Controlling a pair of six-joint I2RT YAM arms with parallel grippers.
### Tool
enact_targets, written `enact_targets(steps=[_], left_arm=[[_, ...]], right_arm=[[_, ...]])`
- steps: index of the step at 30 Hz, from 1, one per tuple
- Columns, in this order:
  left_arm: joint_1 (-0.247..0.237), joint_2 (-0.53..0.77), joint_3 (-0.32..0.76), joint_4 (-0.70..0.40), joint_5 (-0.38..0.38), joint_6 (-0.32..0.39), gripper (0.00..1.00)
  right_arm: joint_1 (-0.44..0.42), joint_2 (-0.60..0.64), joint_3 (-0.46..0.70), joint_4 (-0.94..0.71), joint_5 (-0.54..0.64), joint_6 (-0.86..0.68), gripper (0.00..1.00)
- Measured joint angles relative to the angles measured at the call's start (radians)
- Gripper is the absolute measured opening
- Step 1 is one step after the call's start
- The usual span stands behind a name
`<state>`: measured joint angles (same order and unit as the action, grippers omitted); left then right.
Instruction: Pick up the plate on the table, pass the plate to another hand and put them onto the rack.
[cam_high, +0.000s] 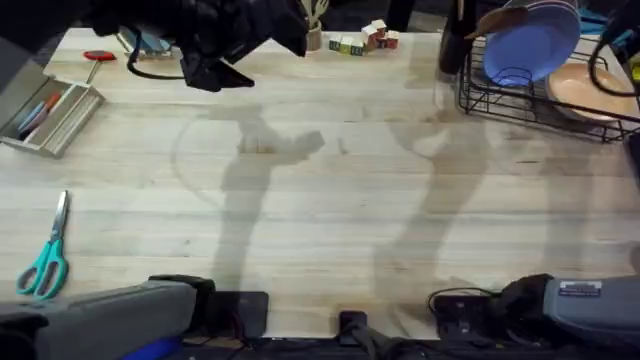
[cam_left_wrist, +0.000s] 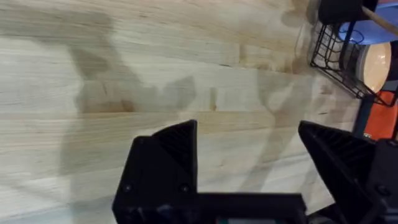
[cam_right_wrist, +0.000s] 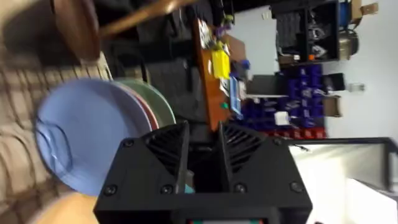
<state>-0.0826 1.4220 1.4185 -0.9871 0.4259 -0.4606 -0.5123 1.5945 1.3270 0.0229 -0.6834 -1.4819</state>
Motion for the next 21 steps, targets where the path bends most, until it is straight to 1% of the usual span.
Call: enact_targets(steps=[2, 4, 5, 7, 8, 10, 15, 19, 21], left_arm=[[0.0, 0.0, 0.0, 0.003, 0.0, 0.0, 0.993], [0.0, 0.0, 0.0, 0.01, 0.0, 0.0, 0.993], [0.0, 0.0, 0.0, 0.012, -0.001, 0.0, 0.993], [0.0, 0.0, 0.0, 0.014, -0.005, 0.001, 0.993], [0.0, 0.0, 0.0, 0.015, -0.008, 0.004, 0.993], [0.0, 0.0, 0.0, 0.018, -0.011, 0.015, 0.994], [0.0, 0.0, 0.0, 0.031, -0.019, 0.071, 0.994], [0.0, 0.0, 0.006, 0.03, -0.046, 0.105, 0.994], [0.0, 0.0, 0.019, 0.029, -0.064, 0.114, 0.994]], right_arm=[[0.006, -0.032, 0.0, -0.046, -0.017, 0.06, 0.33], [0.016, -0.06, 0.0, -0.106, -0.027, 0.121, 0.438], [0.023, -0.072, 0.0, -0.136, -0.031, 0.149, 0.57], [0.039, -0.096, 0.0, -0.205, -0.038, 0.201, 0.867], [0.047, -0.107, 0.0, -0.232, -0.04, 0.222, 0.962], [0.069, -0.128, 0.0, -0.277, -0.043, 0.28, 0.993], [0.146, -0.176, 0.0, -0.323, -0.044, 0.452, 0.996], [0.21, -0.231, 0.0, -0.324, -0.044, 0.629, 0.995], [0.224, -0.269, 0.0, -0.331, -0.041, 0.734, 0.995]])
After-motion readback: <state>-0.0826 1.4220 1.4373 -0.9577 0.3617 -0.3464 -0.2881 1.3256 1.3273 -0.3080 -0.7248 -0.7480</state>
